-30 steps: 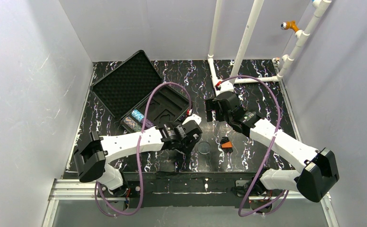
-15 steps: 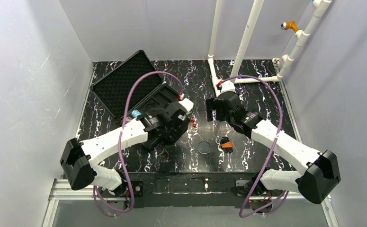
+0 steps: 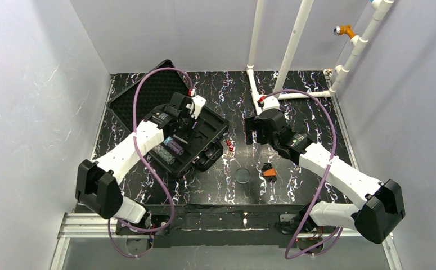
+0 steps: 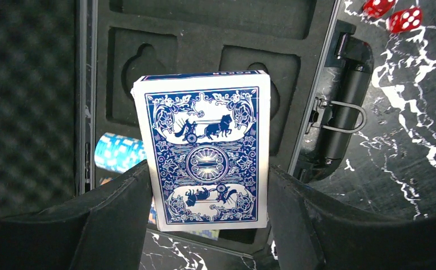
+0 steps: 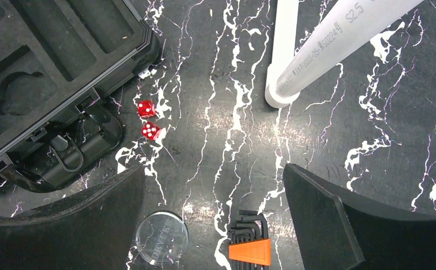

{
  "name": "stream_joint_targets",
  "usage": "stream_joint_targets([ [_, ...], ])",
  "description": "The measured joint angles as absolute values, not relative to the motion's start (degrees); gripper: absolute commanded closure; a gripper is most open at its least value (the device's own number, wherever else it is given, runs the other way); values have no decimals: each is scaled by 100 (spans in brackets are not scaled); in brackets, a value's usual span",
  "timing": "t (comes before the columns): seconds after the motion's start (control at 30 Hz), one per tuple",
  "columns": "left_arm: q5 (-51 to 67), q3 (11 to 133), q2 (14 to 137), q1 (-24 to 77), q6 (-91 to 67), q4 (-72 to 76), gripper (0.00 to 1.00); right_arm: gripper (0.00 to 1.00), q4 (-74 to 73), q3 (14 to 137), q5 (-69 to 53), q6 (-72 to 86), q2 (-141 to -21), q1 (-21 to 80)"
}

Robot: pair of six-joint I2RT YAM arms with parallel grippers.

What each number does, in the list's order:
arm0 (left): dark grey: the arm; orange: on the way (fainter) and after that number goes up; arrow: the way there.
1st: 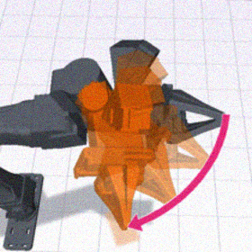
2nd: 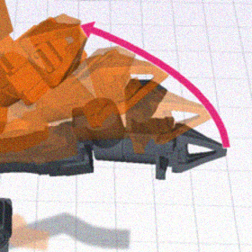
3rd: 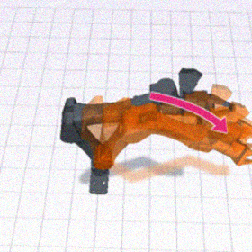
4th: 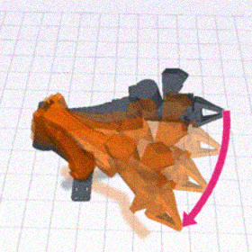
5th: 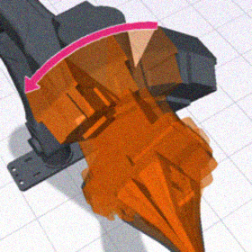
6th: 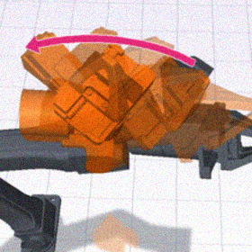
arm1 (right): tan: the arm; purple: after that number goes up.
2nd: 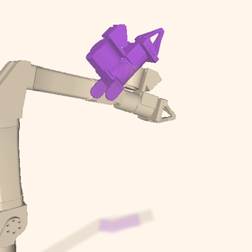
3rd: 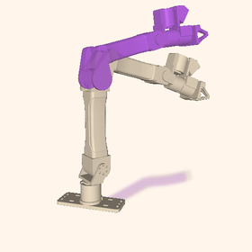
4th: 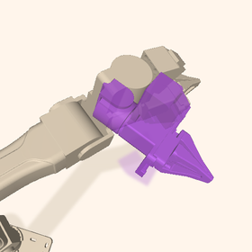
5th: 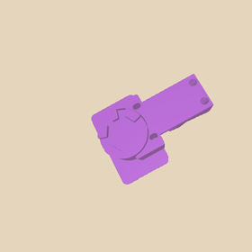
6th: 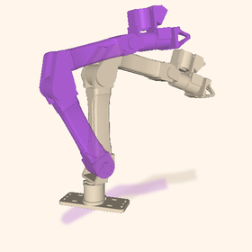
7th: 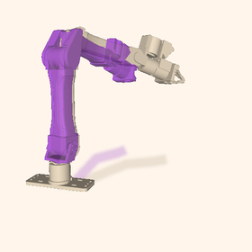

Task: Pack up texas hold em set

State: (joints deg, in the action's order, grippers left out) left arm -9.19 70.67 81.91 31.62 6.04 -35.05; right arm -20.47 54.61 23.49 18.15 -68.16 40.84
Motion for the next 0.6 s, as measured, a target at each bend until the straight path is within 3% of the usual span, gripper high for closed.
stream_joint_targets([
  [0.6,-585,7286,9362,2241,2272,-3024,100,0,-2071,5452,2259,1868,-6764,4084],
])
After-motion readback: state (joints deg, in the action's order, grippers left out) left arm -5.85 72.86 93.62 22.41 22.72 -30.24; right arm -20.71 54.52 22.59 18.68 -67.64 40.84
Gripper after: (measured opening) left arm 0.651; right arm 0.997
